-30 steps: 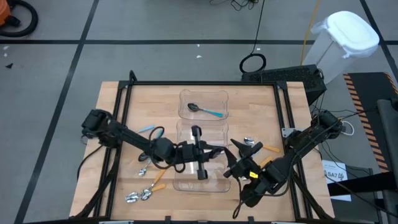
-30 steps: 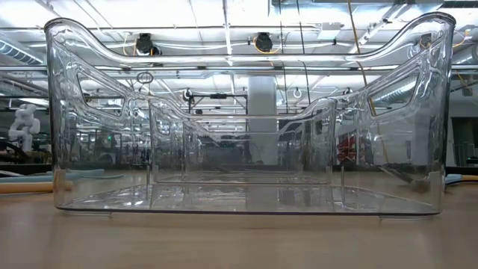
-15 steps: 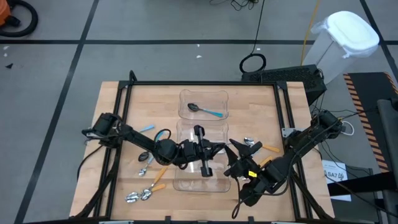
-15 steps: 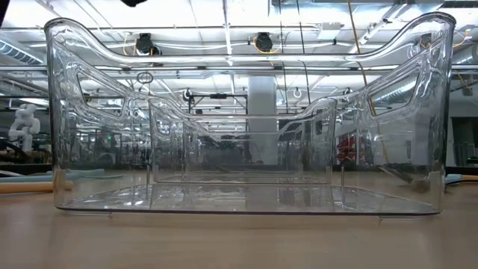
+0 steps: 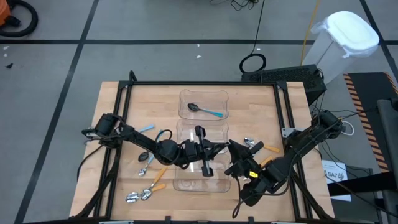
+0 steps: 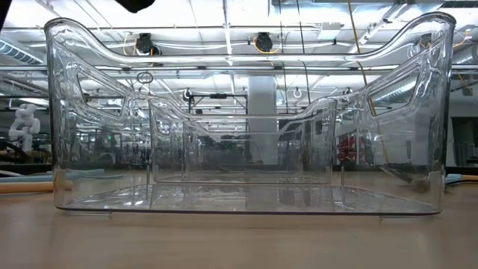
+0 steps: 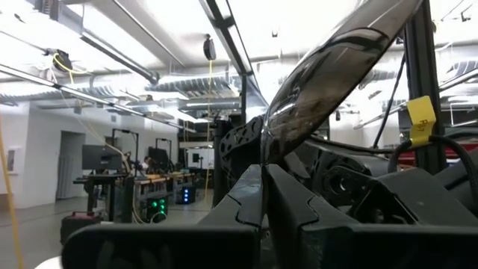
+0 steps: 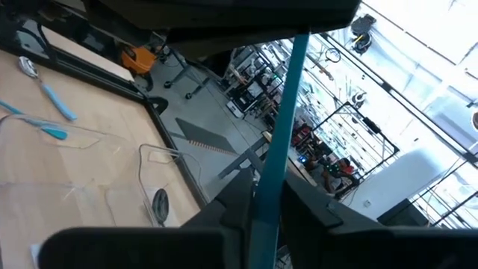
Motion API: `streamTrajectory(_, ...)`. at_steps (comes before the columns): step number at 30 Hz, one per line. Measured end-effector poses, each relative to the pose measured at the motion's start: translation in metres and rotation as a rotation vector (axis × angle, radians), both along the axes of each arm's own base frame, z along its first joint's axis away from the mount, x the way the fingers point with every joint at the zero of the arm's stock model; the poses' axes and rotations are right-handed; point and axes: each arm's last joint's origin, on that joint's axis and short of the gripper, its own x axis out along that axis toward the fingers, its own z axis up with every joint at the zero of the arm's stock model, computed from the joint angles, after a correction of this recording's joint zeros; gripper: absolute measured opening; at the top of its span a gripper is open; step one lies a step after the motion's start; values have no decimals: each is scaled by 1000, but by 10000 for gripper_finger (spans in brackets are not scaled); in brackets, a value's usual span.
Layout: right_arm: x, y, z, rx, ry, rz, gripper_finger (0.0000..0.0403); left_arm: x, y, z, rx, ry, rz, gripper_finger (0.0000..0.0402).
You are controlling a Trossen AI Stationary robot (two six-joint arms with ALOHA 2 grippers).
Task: Sort silverware by color (type)
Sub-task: Put the dark blue spoon into the top transparent bin
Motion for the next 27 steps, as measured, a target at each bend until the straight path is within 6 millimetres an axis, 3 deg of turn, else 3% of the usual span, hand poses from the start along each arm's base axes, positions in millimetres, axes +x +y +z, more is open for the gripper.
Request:
streamTrajectory(12, 0, 0, 0, 5, 13, 9, 46, 2, -1, -4, 16, 57, -3, 11)
streamTrajectory(18, -1, 0, 1, 17, 36, 30, 24, 7, -1, -11, 9, 203, -12, 68)
streamTrajectory(22, -4, -1, 7, 55, 14, 46, 7, 3, 1, -5, -6, 279, -1, 108)
streamTrajectory(27, -7, -3, 13, 92, 9, 68, 4, -2, -3, -4, 47, 404, 12, 126)
